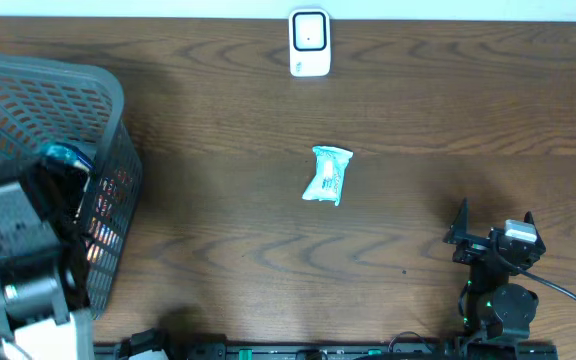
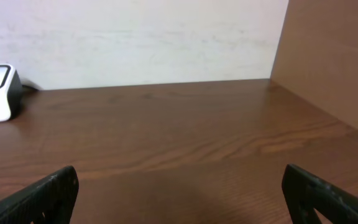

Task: Scan the item barcode
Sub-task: 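Reach the left gripper into the basket and grasp the red-orange chocolate bar, then place the chocolate bar on the table left of the mint-green snack, then reach the left gripper into the basket and grasp the small orange packet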

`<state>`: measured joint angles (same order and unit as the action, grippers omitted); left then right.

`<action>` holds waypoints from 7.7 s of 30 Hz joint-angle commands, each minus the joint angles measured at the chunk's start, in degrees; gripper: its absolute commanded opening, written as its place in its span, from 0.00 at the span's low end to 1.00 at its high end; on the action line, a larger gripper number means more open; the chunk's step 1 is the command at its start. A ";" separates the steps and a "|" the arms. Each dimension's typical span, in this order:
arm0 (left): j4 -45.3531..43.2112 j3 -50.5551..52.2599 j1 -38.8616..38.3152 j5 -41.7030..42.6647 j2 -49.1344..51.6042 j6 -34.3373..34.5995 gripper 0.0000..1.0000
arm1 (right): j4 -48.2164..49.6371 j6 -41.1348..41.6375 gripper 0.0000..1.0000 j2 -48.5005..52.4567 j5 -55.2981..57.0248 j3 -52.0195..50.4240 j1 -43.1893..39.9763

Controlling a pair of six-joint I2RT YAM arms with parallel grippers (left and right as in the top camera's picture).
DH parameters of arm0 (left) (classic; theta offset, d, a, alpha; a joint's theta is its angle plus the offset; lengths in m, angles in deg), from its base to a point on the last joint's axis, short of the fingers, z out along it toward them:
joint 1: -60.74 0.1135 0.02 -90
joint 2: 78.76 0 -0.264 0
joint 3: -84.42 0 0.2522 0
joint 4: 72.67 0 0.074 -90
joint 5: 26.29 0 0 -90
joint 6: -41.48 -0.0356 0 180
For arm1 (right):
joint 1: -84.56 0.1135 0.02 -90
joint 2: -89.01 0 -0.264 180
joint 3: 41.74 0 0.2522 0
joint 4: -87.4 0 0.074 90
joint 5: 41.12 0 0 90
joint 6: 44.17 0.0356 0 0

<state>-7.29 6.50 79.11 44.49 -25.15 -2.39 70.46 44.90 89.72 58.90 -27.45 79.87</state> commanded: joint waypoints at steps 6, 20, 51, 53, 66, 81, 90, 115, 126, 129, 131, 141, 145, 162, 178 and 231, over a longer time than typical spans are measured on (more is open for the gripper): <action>6.51 0.20 6.14 -5.57 13.46 15.17 0.99 | -0.02 -0.87 0.99 -0.26 -0.07 -0.22 -0.15; 8.35 0.20 10.86 -2.38 31.17 24.15 0.99 | -0.02 -0.87 0.99 -0.26 -0.07 -0.22 -0.15; 6.29 1.05 10.80 10.82 41.29 29.99 0.95 | -0.02 -0.87 0.99 -0.26 -0.07 -0.22 -0.15; 5.62 1.49 10.80 10.88 42.56 29.99 0.77 | -0.02 -0.87 0.99 -0.26 -0.07 -0.22 -0.15; 4.48 1.16 10.88 11.30 45.57 25.31 0.07 | -0.02 -0.90 0.99 -0.26 -0.07 -0.22 -0.15; 4.87 -4.70 10.86 11.04 20.09 18.78 0.07 | -0.02 -0.87 0.99 -0.26 -0.07 -0.22 -0.15; 1.90 -4.70 10.86 11.02 5.60 21.86 0.07 | -0.02 -0.87 0.99 -0.26 -0.07 -0.22 -0.15; -5.75 -4.52 -16.44 25.62 3.61 21.40 0.07 | -0.02 -0.87 0.99 -0.26 -0.07 -0.22 -0.15; -26.97 -4.52 -38.29 21.94 32.50 21.40 0.08 | -0.02 -0.87 0.99 -0.26 -0.07 -0.22 -0.15; -31.21 -4.52 -41.38 20.90 39.85 21.40 0.07 | -0.02 -0.87 0.99 -0.26 -0.07 -0.22 -0.15; -33.07 -4.52 -42.84 19.69 44.37 21.42 0.07 | -0.02 -0.87 0.99 -0.26 -0.07 -0.22 -0.15; -37.79 -4.52 -45.94 18.56 58.49 25.57 0.07 | -0.02 -0.90 0.99 -0.26 -0.07 -0.22 -0.15; -37.57 -4.52 -45.97 18.78 58.71 25.53 0.07 | -0.02 -0.87 0.99 -0.26 -0.07 -0.22 -0.15; -32.41 -4.55 -45.75 18.80 58.69 19.56 0.17 | -0.02 -0.87 0.99 -0.26 -0.07 -0.22 -0.15; -27.58 -4.55 -42.29 22.01 58.16 18.29 0.79 | -0.02 -0.87 0.99 -0.26 -0.07 -0.22 -0.15; 12.70 -4.55 5.81 -0.26 7.10 9.01 0.98 | -0.02 -0.90 0.99 -0.26 -0.07 -0.22 -0.15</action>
<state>3.83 1.89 80.29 37.51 -21.68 5.76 70.48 44.90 89.70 58.90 -27.45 79.87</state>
